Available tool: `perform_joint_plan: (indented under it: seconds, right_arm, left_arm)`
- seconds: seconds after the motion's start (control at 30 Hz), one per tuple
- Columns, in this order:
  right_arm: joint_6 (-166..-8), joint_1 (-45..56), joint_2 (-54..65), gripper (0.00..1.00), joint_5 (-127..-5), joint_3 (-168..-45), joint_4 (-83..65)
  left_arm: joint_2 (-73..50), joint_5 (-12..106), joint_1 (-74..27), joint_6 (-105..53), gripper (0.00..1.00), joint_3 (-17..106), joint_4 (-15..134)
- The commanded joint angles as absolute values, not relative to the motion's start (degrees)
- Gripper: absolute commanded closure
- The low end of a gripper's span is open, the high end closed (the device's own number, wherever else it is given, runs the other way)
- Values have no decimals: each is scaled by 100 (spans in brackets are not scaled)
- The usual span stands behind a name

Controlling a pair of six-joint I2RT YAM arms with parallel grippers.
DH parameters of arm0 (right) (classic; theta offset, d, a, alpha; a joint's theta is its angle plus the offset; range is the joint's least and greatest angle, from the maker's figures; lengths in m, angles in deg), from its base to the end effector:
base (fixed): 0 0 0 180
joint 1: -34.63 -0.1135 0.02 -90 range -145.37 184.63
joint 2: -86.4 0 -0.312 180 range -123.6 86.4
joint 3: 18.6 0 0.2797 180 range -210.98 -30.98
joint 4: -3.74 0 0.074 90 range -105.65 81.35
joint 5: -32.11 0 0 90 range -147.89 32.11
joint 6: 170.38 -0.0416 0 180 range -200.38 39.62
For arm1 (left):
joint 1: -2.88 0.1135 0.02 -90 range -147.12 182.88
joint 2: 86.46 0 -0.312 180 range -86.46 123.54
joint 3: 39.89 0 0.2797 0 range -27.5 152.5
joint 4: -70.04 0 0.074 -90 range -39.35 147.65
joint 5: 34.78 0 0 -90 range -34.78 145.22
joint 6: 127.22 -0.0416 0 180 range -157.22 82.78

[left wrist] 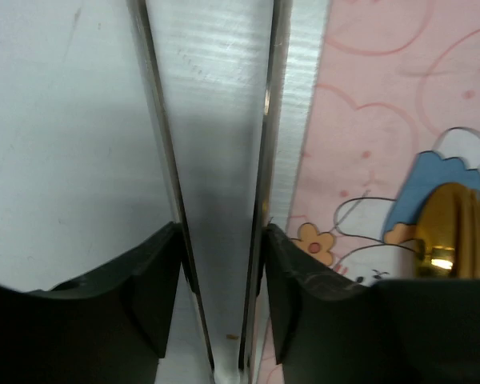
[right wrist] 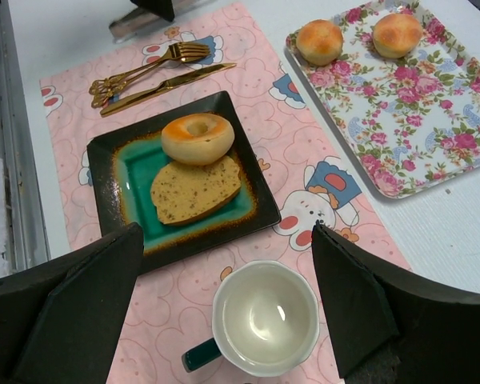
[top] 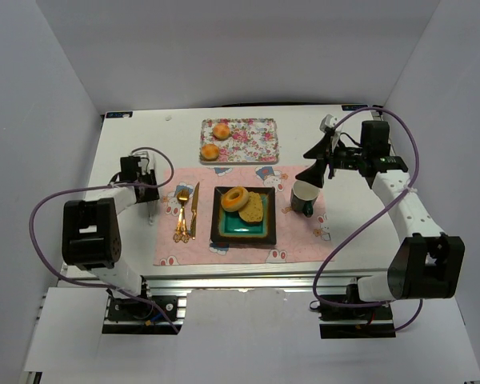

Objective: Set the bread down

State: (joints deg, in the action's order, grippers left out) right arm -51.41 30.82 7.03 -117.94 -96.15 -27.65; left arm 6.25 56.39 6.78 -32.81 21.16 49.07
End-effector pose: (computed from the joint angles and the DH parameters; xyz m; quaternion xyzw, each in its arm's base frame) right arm 0.3182 0.0573 0.3594 -0.4432 0.6635 0.3399 0.4977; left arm 0.3421 0.0242 0.1865 -0.0719 0.9445 0.0082 0.3204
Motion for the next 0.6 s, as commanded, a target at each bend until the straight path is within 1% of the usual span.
perform_joint_plan:
  seconds: [0.0, 0.03, 0.07, 0.13, 0.17, 0.2, 0.23, 0.27, 0.3, 0.33, 0.43, 0.57]
  right_arm:
    - [-5024, 3068, 915, 11, -11713, -9699, -2860]
    - [-5041, 3059, 897, 11, -11643, -9716, -2877]
    - [-5076, 3059, 854, 11, -11581, -9743, -2903]
    - [-5208, 3050, 792, 10, -11380, -9857, -3018]
    - [-5295, 3042, 731, 11, -11248, -9909, -3053]
    - [-5435, 3033, 704, 11, -11073, -9997, -3036]
    - [-5811, 3015, 643, 11, -10645, -10050, -3027]
    - [-5963, 3007, 607, 10, -10405, -10111, -3053]
    - [-6103, 2989, 564, 11, -10099, -10260, -3131]
    - [-6444, 2980, 520, 11, -9425, -10340, -3150]
    - [-6710, 2962, 388, 11, -8622, -10612, -3220]
    - [-6991, 2954, 361, 10, -8469, -10745, -2984]
  left_arm:
    - [723, 5671, 833, -3493, 45, 2057, 4895]
    - [732, 5671, 859, -3493, 43, 2049, 4877]
    - [706, 5741, 912, -3476, 30, 2014, 4851]
    - [627, 5759, 982, -3449, 25, 1987, 4851]
    - [487, 5759, 1000, -3406, 14, 1935, 4868]
    - [399, 5777, 1009, -3388, 10, 1908, 4886]
    - [329, 5777, 1026, -3353, 7, 1899, 4877]
    - [154, 5777, 1035, -3318, 2, 1925, 4842]
    - [56, 5733, 1035, -3291, 2, 1943, 4825]
    - [-58, 5724, 1026, -3256, 2, 1961, 4807]
    - [-523, 5628, 1035, -2906, 2, 2057, 4745]
    - [-1296, 5601, 1035, -2247, 2, 1961, 4920]
